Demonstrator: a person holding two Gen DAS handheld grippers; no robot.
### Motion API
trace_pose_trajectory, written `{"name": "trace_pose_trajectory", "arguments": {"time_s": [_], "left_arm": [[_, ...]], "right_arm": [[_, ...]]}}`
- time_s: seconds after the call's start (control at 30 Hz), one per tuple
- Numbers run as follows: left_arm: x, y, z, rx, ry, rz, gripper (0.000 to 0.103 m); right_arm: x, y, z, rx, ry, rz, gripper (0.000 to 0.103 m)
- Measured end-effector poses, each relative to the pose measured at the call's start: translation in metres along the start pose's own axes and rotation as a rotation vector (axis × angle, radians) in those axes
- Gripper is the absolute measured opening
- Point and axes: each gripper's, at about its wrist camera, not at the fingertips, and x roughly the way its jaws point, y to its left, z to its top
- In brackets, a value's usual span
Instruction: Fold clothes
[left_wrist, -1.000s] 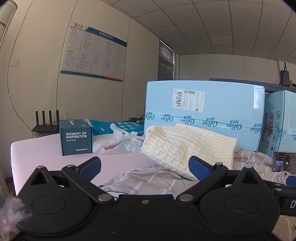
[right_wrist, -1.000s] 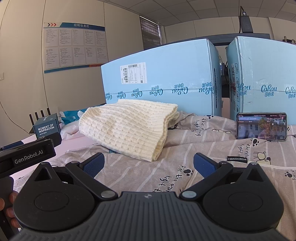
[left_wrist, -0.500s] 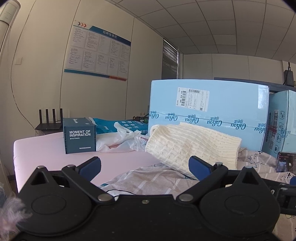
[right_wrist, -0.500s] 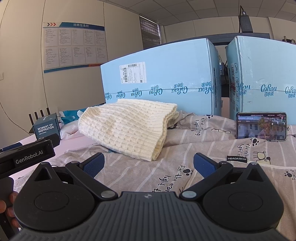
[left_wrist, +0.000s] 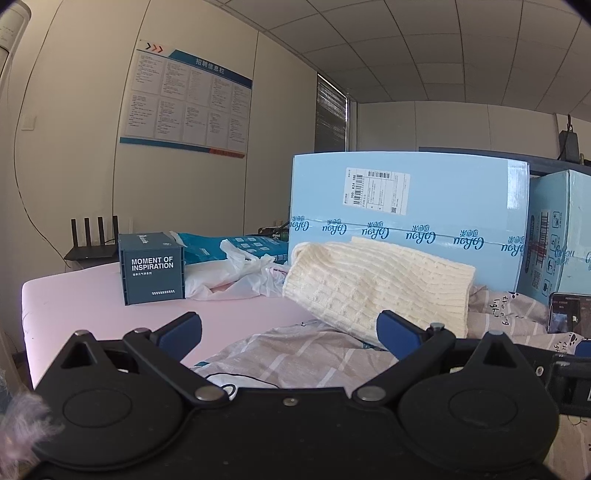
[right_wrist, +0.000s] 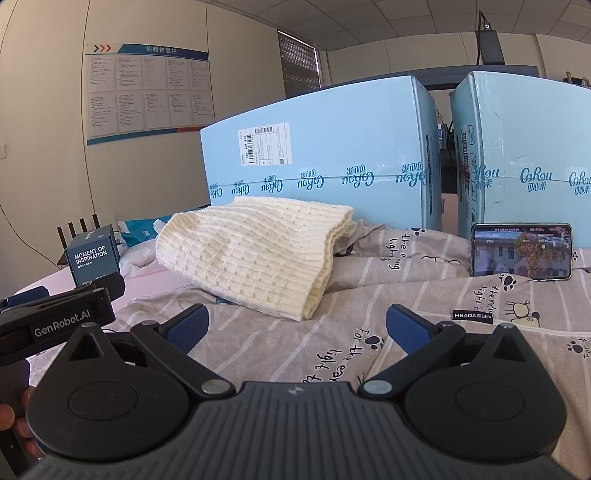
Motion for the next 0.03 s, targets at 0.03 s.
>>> {"name": "trace_pose_trajectory", "arguments": {"time_s": [0.03], "left_arm": [[-0.0002,0.0001,0.0001,0.000,0.000,0.000,0.103]], "right_arm": [[0.0001,0.0000,0.0001,0.000,0.000,0.000,0.103]]}}
